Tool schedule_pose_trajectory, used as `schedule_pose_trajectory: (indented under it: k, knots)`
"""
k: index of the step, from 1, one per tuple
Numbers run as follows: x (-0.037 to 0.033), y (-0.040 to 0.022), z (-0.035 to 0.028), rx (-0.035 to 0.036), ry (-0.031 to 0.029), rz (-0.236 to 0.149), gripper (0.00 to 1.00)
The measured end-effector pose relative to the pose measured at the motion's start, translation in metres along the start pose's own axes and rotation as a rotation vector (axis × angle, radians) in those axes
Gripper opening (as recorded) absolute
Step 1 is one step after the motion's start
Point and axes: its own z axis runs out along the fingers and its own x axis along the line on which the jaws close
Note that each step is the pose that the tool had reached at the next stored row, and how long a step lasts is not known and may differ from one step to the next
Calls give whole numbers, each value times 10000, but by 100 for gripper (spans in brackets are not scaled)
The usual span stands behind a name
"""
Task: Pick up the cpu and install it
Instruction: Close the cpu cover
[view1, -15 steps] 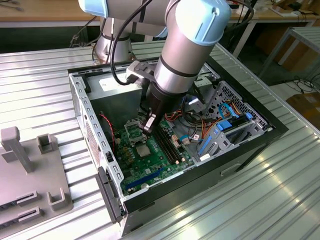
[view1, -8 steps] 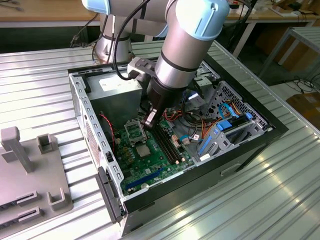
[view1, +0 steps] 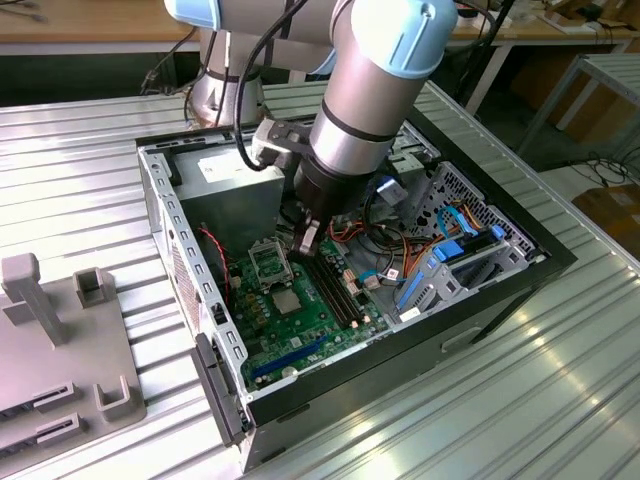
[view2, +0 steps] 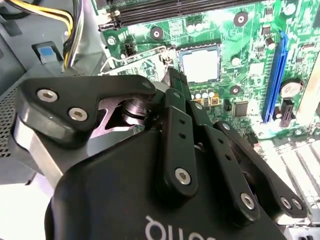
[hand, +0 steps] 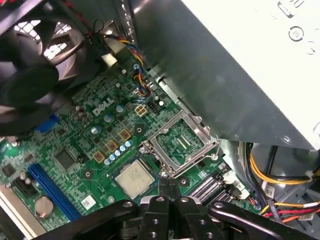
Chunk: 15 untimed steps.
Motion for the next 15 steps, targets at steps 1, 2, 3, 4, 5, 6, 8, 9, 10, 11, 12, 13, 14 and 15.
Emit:
schedule_pose_trajectory:
  k: [1, 2, 3, 4, 5, 6, 8, 9, 10, 11, 12, 13, 14, 15]
  knots:
    - [-15, -3, 1, 47, -36, -40, 11]
    - [-33, -4, 1, 85, -67, -44, 11]
    - [-69, -1, 1, 138, -110, -46, 11]
    - [-97, 9, 1, 156, -125, -45, 11]
    - [-131, 22, 2, 166, -133, -47, 11]
    - [-151, 28, 2, 167, -133, -50, 11]
    - [-201, 37, 3, 168, -134, -58, 11]
    - [-231, 43, 3, 167, -133, -63, 11]
    - [-247, 45, 3, 168, -132, -66, 11]
    - [-259, 46, 3, 168, -132, -73, 11]
    - [-260, 46, 3, 168, -131, -77, 11]
    - [-260, 46, 3, 168, -131, -79, 11]
    - [-260, 45, 3, 168, -131, -79, 11]
    - [-260, 45, 3, 168, -132, -81, 11]
